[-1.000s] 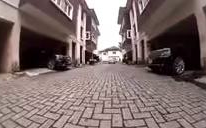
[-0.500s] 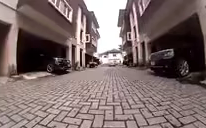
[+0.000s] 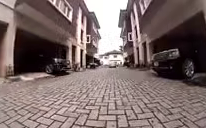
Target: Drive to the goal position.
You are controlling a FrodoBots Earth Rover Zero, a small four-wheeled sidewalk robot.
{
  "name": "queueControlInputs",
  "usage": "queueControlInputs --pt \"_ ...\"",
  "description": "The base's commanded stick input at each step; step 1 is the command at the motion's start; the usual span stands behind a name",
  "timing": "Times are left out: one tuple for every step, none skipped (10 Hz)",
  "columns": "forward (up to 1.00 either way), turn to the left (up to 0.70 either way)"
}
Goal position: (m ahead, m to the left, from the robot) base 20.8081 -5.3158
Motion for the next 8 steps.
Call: queueControlInputs --pt "0.50 -0.26" --pt "0.50 -0.34" --pt "0.50 -0.08" --pt "0.50 0.00" --pt "0.50 0.00" --pt "0.50 0.00" --pt "0.50 0.00" --pt "0.50 0.00"
